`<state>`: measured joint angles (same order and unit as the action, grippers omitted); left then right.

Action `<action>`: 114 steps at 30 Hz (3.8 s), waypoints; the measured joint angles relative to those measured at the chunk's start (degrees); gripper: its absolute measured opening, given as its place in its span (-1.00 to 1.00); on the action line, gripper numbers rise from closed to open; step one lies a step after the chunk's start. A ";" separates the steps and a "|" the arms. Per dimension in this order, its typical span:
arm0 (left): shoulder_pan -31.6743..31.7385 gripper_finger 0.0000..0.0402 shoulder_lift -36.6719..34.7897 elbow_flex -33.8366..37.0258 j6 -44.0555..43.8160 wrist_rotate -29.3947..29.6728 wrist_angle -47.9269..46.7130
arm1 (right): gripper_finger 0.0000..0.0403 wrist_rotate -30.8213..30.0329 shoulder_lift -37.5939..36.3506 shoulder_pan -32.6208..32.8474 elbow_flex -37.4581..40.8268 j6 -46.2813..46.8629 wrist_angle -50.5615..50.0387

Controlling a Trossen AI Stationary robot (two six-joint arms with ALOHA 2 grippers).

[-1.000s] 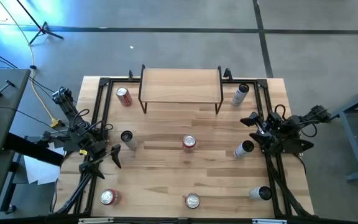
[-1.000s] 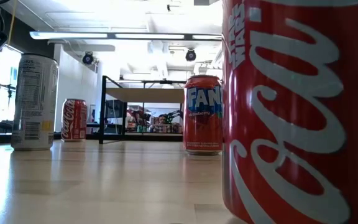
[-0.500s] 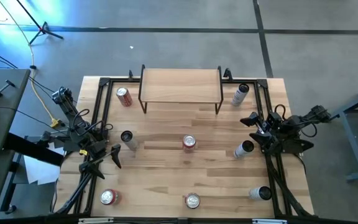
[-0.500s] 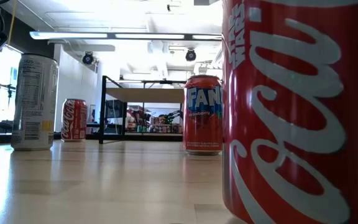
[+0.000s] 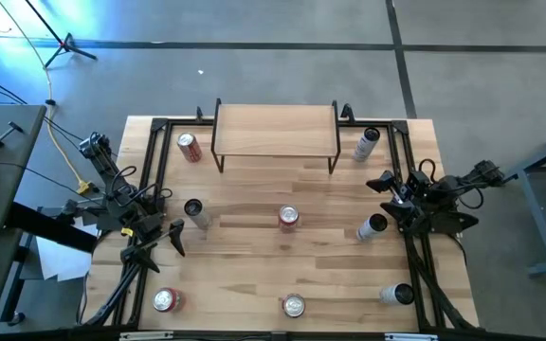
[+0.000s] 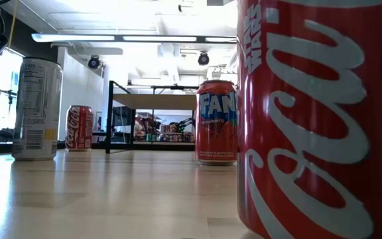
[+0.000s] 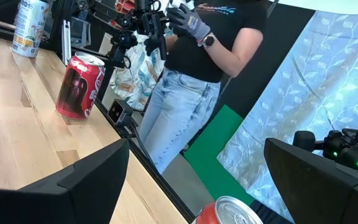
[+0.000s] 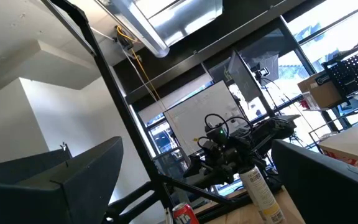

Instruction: Place canned beverage on shelf

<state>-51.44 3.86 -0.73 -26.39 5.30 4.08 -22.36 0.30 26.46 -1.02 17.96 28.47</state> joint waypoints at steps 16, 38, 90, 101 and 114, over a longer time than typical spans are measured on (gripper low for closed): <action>-0.01 0.79 0.00 -0.02 0.00 0.00 0.00 | 0.98 0.01 -0.01 0.00 0.02 0.00 -0.02; 0.00 0.79 0.00 0.00 0.00 0.00 0.00 | 0.98 1.52 0.01 -0.02 0.00 -0.02 -0.02; 0.00 0.79 0.00 0.00 0.00 0.00 0.00 | 0.98 -35.79 35.15 -2.25 -59.52 34.54 -91.98; -0.02 0.79 0.00 0.00 0.00 0.00 0.00 | 0.98 -32.72 45.29 -14.91 -62.77 42.00 -100.81; -0.01 0.79 0.00 -0.01 0.00 0.00 0.00 | 0.98 -9.56 52.21 -39.60 -65.58 32.16 -99.44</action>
<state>-51.45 3.86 -0.74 -26.39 5.30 4.08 -31.92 52.51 -13.14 -66.60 50.12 -70.97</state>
